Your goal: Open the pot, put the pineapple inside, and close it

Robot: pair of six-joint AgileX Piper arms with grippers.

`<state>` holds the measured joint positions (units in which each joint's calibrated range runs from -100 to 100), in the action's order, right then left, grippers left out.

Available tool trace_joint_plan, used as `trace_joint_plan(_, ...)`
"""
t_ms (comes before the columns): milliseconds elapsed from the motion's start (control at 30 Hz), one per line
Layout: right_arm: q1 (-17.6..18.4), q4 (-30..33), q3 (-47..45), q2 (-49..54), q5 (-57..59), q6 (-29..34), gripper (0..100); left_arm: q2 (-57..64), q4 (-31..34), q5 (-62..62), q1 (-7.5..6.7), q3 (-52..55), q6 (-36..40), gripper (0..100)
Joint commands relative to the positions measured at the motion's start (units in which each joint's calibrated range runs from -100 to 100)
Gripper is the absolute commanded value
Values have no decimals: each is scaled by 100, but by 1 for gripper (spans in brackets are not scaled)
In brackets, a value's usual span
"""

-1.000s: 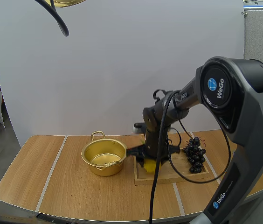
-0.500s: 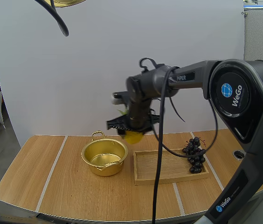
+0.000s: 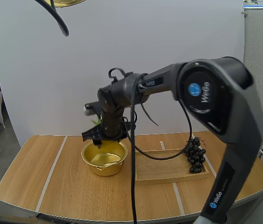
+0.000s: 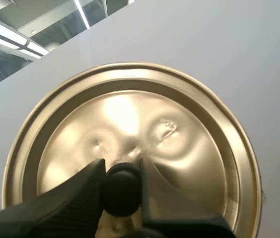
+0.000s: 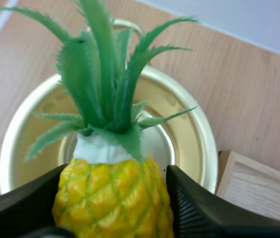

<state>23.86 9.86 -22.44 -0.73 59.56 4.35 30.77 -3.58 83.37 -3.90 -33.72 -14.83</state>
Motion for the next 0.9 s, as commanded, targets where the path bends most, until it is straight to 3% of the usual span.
trace_joint_plan(0,1,27,39,-262,-287,-26,0,32,-4,-92,-14,-39,69,0)
trace_joint_plan(567,1,-33,39,-633,-274,-85,0,32,-4,-92,-14,-39,69,0)
trace_joint_plan(633,1,-59,39,-633,-235,-85,25,32,-4,-92,-14,-39,69,0)
trace_joint_plan(733,1,-59,39,-633,-218,-85,90,32,-4,-92,-14,-39,69,0)
trace_joint_plan(767,1,-59,39,-633,-197,-85,100,32,-4,-92,-14,-39,69,0)
trace_joint_plan(867,-6,-59,39,-633,-22,-61,100,32,-4,-92,-14,-39,69,0)
